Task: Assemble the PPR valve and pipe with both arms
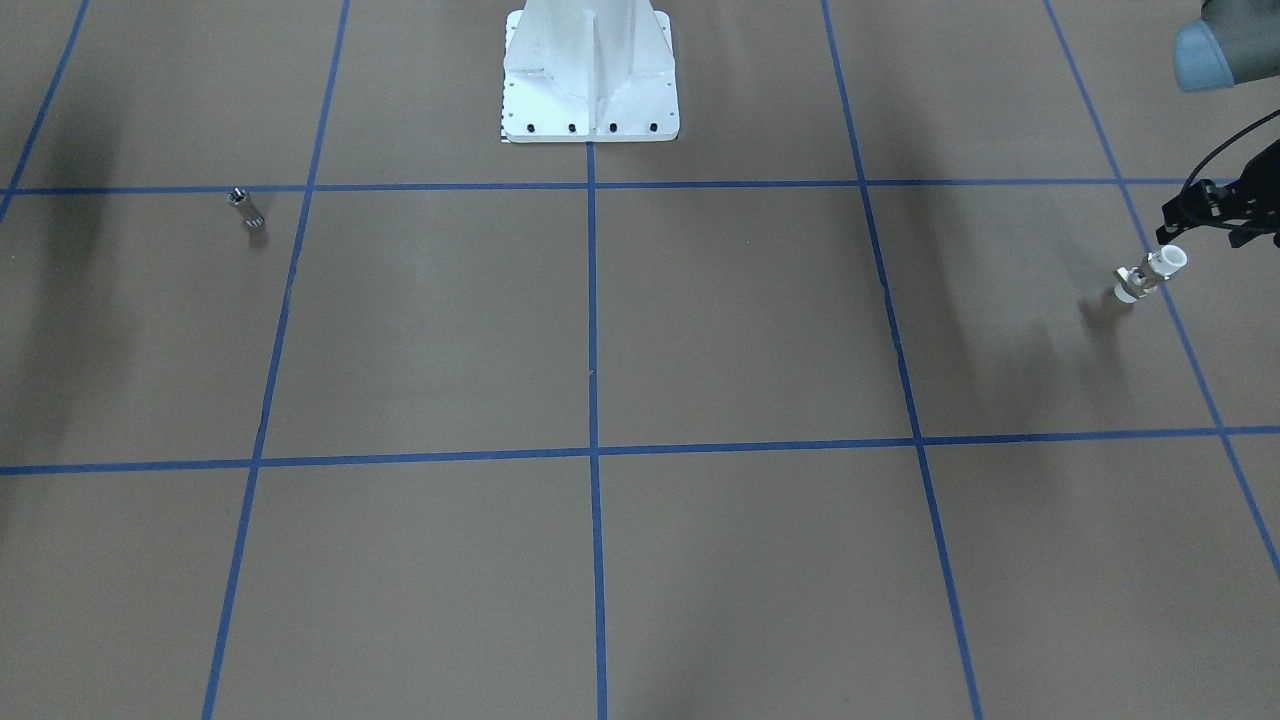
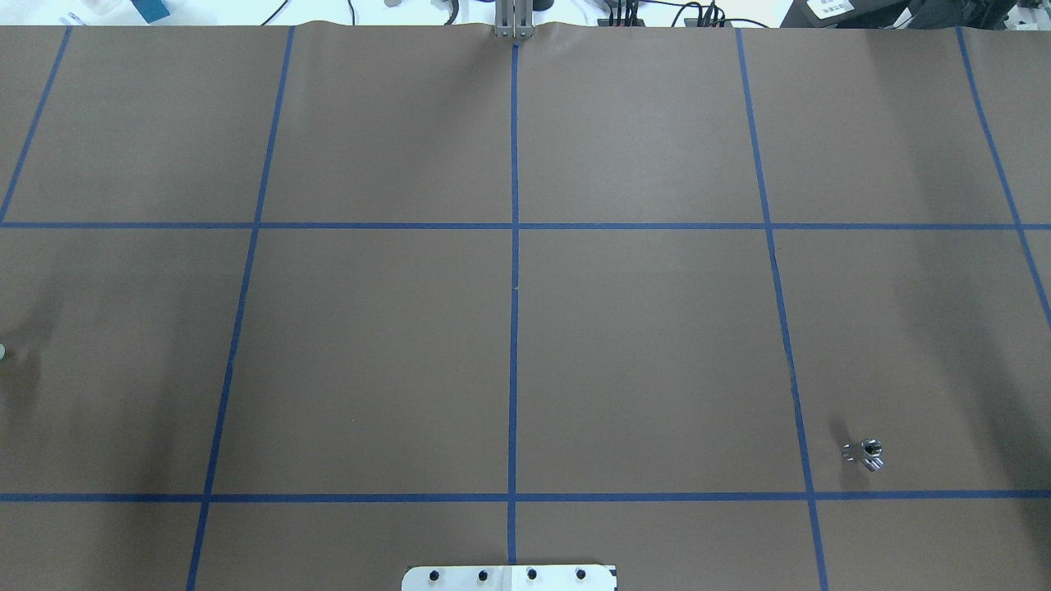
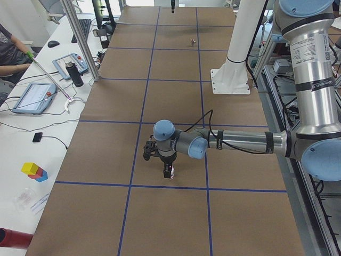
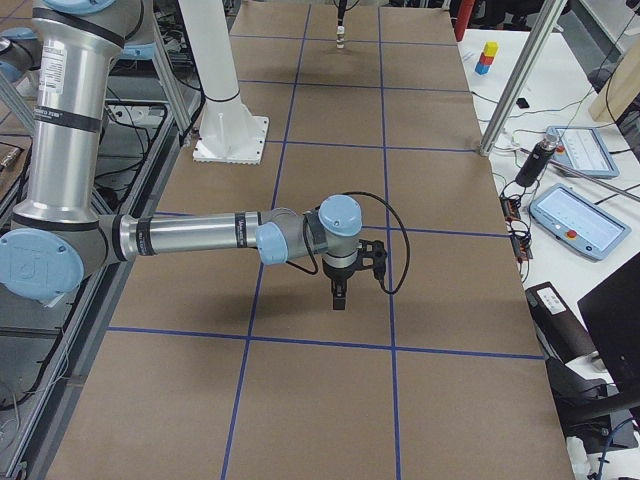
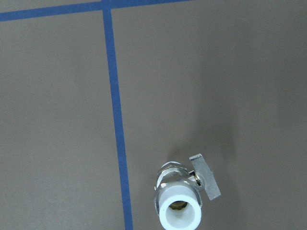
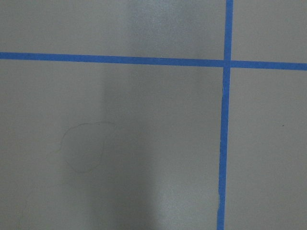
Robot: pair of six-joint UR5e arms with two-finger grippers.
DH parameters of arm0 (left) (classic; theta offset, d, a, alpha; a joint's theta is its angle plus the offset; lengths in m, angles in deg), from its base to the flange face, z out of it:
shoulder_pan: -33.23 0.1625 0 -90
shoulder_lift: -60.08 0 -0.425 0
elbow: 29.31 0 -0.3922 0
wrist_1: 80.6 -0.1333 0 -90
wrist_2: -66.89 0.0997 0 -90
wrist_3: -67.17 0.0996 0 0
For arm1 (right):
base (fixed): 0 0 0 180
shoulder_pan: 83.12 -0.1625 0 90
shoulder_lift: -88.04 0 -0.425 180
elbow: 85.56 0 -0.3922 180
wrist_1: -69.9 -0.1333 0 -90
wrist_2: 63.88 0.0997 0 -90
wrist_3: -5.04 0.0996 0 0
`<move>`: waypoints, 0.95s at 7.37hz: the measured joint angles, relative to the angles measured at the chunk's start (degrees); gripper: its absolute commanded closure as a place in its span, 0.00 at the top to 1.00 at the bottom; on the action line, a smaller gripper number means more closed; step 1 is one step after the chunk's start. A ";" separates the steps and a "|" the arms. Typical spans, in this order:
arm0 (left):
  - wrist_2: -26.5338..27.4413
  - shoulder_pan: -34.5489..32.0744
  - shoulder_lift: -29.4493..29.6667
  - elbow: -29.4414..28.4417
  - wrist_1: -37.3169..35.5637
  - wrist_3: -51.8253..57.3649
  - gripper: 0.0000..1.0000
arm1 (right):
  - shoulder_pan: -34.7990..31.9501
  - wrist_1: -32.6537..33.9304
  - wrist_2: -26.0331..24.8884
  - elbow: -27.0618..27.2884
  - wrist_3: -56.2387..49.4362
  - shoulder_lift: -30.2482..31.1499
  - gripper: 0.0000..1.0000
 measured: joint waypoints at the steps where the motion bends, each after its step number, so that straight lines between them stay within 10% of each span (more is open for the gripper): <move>1: 0.08 1.00 0.11 -1.51 2.85 -0.89 0.96 | 0.04 0.00 -0.01 0.00 -0.02 0.00 1.00; 5: 0.13 1.67 0.22 -5.96 10.53 -2.06 0.85 | 0.17 -0.06 0.00 0.06 0.02 0.00 1.00; 7: 0.14 1.68 0.44 -6.01 10.72 -2.32 0.45 | 0.17 -0.07 -0.02 0.06 0.00 0.00 1.00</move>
